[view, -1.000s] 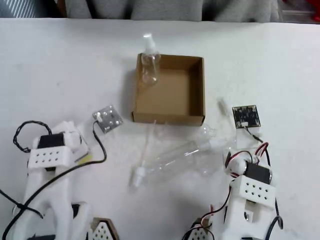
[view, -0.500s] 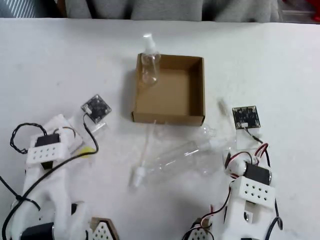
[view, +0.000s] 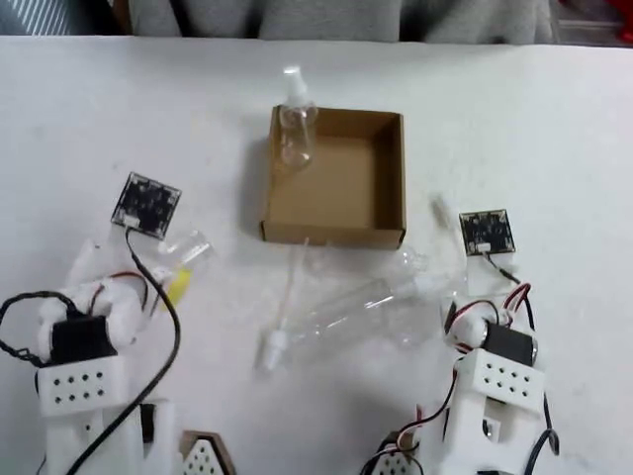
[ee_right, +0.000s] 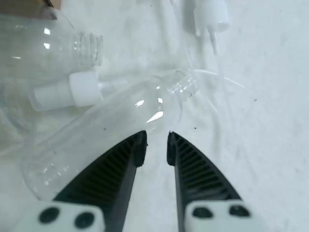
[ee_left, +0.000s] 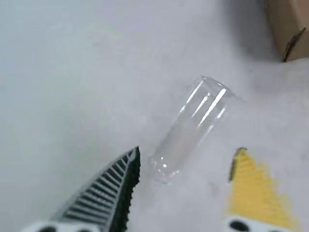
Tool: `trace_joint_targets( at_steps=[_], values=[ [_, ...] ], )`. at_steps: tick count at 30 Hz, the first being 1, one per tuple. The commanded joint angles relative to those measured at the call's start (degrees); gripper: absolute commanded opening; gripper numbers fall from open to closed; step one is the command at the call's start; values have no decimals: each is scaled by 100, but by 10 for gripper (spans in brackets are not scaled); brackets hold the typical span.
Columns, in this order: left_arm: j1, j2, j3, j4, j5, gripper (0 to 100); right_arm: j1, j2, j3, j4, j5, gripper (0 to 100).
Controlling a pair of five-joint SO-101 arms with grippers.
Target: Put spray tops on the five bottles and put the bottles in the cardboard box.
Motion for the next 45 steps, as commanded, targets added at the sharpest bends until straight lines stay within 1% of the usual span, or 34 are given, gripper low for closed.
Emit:
trace_joint_targets(
  at_steps=[1, 2, 3, 5, 7, 8, 13, 20, 26, 29, 31, 33, 36, 38, 45],
  values=[
    [180, -242, -62, 475, 791, 105, 31, 57, 18, 13, 70, 66],
    [171, -171, -44, 484, 967, 45, 31, 57, 18, 13, 70, 66],
    [171, -75, -35, 501, 1152, 7, 31, 57, 18, 13, 70, 66],
    [171, 224, -26, 624, 1503, 50, 31, 57, 18, 13, 70, 66],
    [163, 611, -26, 651, 1705, 31, 31, 57, 18, 13, 70, 66],
    [163, 848, -26, 668, 1723, 17, 31, 57, 18, 13, 70, 66],
    [207, 2220, 70, 545, 1749, 22, 31, 57, 18, 13, 70, 66],
    [163, 3732, 26, -255, 1749, 22, 31, 57, 18, 13, 70, 66],
    [163, 4145, -413, -360, 1767, 22, 31, 57, 18, 13, 70, 66],
    [154, 4163, -633, -607, 1767, 22, 31, 57, 18, 13, 70, 66],
    [48, 4180, -738, -862, 1767, 22, 31, 57, 18, 13, 70, 66],
    [-75, 4198, -835, -949, 1793, 22, 31, 57, 18, 13, 70, 66],
    [-207, 4637, -1081, -923, 2136, 22, 31, 57, 18, 13, 70, 66],
    [-321, 5121, -1477, -703, 2259, 22, 31, 57, 18, 13, 70, 66],
    [-549, 6712, -3156, -44, 2295, 22, 31, 57, 18, 22, 70, 66]
  ],
)
